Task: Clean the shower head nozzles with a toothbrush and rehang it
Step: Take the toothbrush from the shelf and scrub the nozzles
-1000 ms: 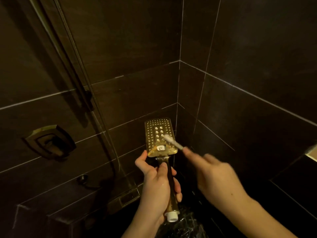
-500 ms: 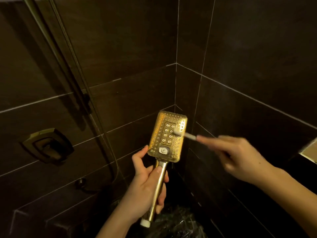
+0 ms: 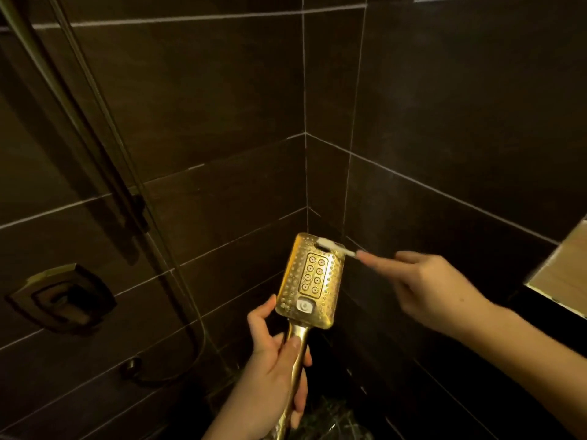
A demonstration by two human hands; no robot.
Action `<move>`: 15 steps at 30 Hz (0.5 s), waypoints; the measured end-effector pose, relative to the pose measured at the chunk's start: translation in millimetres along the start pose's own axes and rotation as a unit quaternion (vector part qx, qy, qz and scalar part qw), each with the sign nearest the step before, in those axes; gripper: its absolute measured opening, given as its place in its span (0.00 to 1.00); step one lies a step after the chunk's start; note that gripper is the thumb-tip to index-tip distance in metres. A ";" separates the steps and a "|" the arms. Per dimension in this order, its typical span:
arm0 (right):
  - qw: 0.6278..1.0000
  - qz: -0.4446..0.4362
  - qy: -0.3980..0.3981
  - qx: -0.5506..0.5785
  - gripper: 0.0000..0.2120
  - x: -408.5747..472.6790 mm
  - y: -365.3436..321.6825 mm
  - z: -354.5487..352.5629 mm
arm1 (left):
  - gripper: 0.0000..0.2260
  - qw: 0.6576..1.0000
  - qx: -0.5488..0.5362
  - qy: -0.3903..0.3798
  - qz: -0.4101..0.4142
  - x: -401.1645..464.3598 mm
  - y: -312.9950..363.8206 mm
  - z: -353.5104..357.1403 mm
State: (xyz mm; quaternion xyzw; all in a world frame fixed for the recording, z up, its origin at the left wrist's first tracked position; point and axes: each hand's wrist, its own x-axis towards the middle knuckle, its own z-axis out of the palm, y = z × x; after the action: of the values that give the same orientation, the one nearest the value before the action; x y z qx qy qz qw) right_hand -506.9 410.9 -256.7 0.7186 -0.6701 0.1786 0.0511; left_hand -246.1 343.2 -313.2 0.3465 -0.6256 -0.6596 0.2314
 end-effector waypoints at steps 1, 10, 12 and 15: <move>0.999 -0.018 -0.025 -0.007 0.33 -5.9 -6.7 1.8 | 0.28 1.000 0.006 -0.001 0.000 0.9 0.3 3.3; 0.999 0.007 -0.047 -0.017 0.34 -12.4 -27.8 9.9 | 0.27 0.998 0.052 -0.037 -0.004 12.9 7.9 28.2; 0.993 -0.030 -0.107 -0.026 0.34 -30.6 -45.3 19.7 | 0.25 0.998 0.051 -0.034 -0.017 14.9 7.0 28.5; 0.999 0.027 -0.019 -0.024 0.35 -22.7 -8.8 10.5 | 0.26 0.998 0.038 -0.049 -0.024 12.6 3.9 31.7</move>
State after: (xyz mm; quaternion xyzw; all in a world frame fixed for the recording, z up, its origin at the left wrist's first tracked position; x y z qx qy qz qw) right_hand -497.2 429.9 -272.4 0.7023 -0.6940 0.1500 0.0511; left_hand -278.5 354.6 -312.2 0.3370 -0.6520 -0.6573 0.1709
